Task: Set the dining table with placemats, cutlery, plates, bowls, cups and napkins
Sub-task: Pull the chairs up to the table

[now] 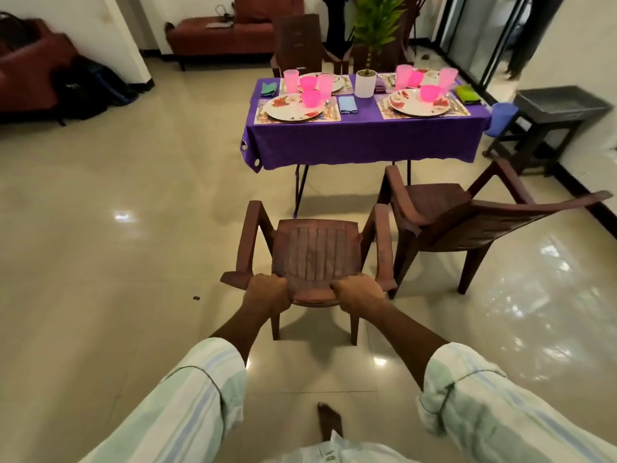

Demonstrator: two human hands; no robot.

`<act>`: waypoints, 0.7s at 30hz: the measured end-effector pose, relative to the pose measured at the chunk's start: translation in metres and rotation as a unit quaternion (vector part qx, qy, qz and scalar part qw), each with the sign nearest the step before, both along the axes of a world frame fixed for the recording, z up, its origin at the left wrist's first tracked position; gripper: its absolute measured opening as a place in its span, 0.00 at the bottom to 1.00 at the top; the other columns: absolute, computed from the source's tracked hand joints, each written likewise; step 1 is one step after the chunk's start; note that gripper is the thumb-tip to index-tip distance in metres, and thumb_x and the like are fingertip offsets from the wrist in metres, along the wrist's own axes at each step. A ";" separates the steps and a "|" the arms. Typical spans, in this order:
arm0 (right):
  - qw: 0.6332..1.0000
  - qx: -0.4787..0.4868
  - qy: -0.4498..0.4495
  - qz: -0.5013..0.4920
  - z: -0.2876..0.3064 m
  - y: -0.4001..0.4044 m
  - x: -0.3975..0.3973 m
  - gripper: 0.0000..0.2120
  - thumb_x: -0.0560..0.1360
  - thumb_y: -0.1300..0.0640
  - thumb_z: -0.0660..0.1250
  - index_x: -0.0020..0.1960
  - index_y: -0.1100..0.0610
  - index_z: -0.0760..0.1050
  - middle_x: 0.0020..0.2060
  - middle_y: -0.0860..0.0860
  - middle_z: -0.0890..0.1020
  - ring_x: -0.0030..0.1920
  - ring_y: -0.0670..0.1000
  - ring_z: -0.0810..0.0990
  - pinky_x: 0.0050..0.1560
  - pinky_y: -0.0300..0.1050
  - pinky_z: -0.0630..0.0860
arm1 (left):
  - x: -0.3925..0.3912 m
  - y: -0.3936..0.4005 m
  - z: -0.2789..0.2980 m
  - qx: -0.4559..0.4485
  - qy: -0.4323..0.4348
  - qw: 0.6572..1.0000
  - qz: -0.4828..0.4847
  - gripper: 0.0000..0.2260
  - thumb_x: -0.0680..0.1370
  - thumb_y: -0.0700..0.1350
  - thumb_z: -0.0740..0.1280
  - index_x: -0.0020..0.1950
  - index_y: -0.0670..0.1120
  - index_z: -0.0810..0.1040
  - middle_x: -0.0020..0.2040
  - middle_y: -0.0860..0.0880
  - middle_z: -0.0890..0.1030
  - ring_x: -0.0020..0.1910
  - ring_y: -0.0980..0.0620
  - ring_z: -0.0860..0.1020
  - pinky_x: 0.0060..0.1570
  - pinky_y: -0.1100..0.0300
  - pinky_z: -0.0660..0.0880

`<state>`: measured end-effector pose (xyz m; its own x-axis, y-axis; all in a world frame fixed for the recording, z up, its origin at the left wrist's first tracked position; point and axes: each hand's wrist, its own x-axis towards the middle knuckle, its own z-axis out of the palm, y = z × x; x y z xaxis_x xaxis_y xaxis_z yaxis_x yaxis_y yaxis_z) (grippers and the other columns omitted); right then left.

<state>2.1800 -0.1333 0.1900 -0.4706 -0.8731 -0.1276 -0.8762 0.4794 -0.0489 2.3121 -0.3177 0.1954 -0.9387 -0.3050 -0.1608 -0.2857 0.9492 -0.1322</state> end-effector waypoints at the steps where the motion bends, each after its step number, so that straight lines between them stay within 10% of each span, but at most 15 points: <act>1: 1.000 0.008 0.008 -0.008 0.001 0.004 0.000 0.10 0.78 0.53 0.62 0.57 0.50 0.76 0.48 0.50 0.82 0.49 0.54 0.81 0.54 0.51 0.78 | 0.001 0.004 -0.002 0.011 0.012 1.000 -0.008 0.10 0.75 0.49 0.63 0.48 0.45 0.80 0.44 0.46 0.84 0.44 0.42 0.82 0.46 0.56 0.75; 6: 0.998 0.027 0.046 -0.044 0.000 0.018 0.000 0.06 0.78 0.54 0.64 0.53 0.52 0.77 0.44 0.50 0.83 0.46 0.53 0.82 0.53 0.49 0.74 | 0.006 0.013 -0.010 0.019 0.066 0.997 -0.044 0.05 0.64 0.44 0.74 0.36 0.46 0.80 0.32 0.48 0.81 0.29 0.45 0.80 0.35 0.57 0.77; 21: 1.000 0.001 0.013 -0.026 0.009 -0.035 -0.070 0.09 0.80 0.52 0.62 0.55 0.54 0.77 0.46 0.51 0.83 0.46 0.53 0.82 0.52 0.49 0.77 | -0.066 -0.055 -0.023 0.034 0.074 0.995 -0.057 0.11 0.80 0.47 0.60 0.58 0.47 0.78 0.51 0.46 0.83 0.49 0.43 0.82 0.50 0.53 0.77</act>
<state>2.1097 -0.1679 0.1988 -0.5184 -0.8470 -0.1172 -0.8511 0.5244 -0.0254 2.2460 -0.3722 0.1721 -0.9816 -0.1877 -0.0340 -0.1867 0.9819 -0.0311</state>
